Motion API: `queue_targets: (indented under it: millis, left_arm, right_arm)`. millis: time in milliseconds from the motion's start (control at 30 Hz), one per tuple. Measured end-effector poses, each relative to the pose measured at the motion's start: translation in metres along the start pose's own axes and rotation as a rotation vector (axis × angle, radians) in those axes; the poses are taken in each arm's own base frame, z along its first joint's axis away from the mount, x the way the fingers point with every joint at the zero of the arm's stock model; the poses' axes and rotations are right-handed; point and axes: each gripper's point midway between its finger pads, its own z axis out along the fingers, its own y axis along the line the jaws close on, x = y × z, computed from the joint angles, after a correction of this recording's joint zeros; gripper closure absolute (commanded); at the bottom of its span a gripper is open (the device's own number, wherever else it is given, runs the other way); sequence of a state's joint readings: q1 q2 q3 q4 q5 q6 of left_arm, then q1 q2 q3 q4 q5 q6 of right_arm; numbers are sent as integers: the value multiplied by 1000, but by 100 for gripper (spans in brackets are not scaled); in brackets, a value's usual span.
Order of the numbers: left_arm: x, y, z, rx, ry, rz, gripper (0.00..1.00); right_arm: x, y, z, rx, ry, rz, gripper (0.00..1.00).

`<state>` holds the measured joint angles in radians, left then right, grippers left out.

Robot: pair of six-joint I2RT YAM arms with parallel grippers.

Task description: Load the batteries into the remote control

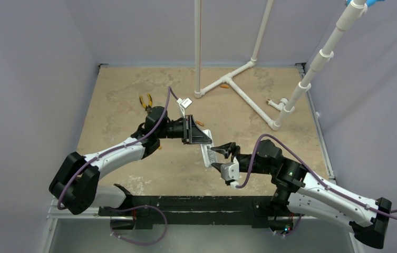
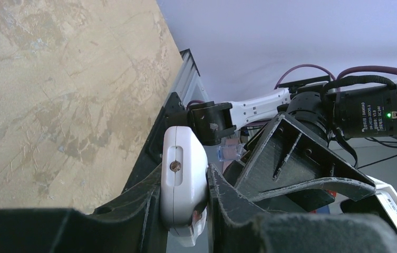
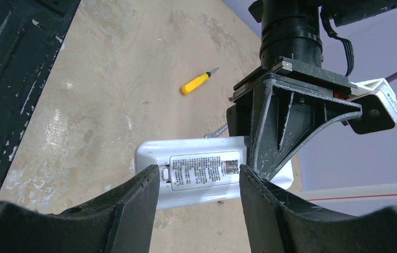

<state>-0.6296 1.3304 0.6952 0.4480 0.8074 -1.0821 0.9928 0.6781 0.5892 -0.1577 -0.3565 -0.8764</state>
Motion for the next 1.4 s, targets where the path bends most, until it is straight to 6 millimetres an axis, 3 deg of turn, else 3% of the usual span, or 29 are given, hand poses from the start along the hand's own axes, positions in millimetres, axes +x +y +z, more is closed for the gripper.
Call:
queue_targets:
  millis: [733, 1400]
  left_arm:
    - [-3, 0, 0, -1, -14, 3, 100]
    - [-14, -5, 1, 16, -62, 17, 100]
  right_arm:
    - [4, -6, 5, 32, 6, -12, 49]
    - [2, -21, -10, 181, -22, -64, 51]
